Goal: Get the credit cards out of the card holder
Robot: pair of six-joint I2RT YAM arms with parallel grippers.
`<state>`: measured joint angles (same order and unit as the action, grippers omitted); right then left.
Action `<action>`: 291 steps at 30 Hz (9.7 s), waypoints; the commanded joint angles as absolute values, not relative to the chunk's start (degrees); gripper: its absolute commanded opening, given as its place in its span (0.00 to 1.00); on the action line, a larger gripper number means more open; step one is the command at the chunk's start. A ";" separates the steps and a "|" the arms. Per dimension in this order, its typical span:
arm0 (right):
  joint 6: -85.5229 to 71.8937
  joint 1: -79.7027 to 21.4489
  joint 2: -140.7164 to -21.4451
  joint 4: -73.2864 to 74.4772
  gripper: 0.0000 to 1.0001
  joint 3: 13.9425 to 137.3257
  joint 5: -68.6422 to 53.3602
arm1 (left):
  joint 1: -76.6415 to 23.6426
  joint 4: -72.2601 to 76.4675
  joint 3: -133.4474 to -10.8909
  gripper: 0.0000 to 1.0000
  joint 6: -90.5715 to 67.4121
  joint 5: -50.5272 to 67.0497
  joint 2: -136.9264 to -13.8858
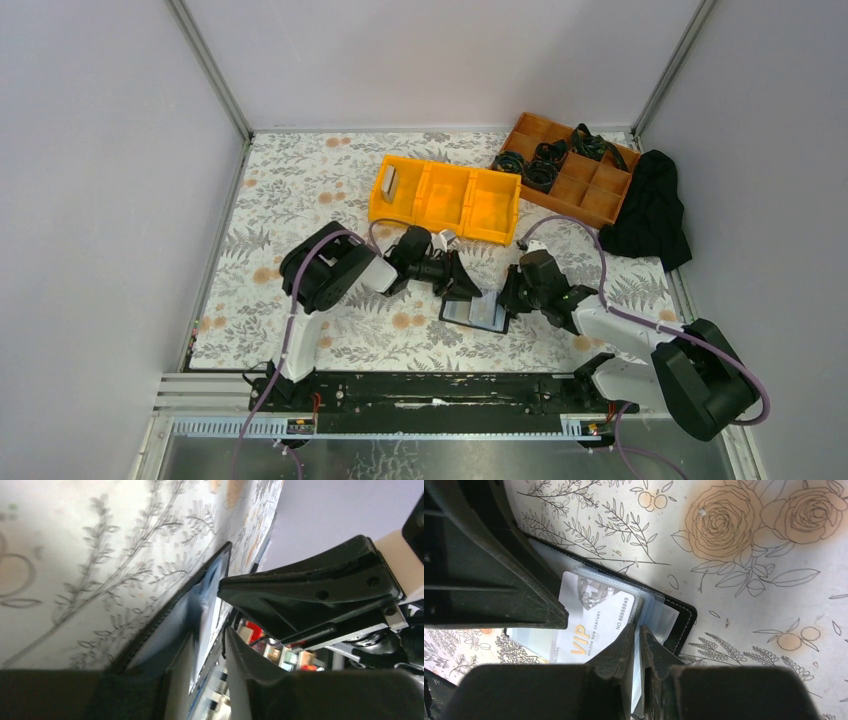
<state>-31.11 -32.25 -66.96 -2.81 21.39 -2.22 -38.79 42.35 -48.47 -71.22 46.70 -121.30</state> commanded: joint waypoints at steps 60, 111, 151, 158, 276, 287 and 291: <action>-32.01 -33.43 -71.92 -4.77 0.14 21.16 -4.66 | -41.79 30.05 -46.87 0.21 -60.56 41.62 -109.64; -31.45 -33.38 -73.52 -4.66 0.00 21.43 -5.45 | -37.30 30.02 -43.41 0.23 -58.63 37.88 -112.02; -31.90 -33.47 -74.59 -5.45 0.00 21.17 -5.18 | -36.61 44.21 -39.17 0.27 -64.84 41.87 -112.32; -31.90 -33.39 -74.86 -5.61 0.00 21.23 -5.19 | -36.51 44.91 -38.50 0.08 -65.19 41.98 -111.66; -37.65 -28.80 -58.69 -36.60 0.00 27.46 -26.78 | -26.93 87.40 -24.20 0.00 -78.17 45.10 -96.40; -35.97 -28.82 -64.28 -36.53 0.00 30.81 -28.98 | -25.91 87.88 -23.96 0.00 -78.49 45.76 -97.63; -32.50 -28.45 -64.30 -31.03 0.00 33.08 -25.57 | -24.77 87.64 -22.57 0.10 -78.50 44.42 -96.60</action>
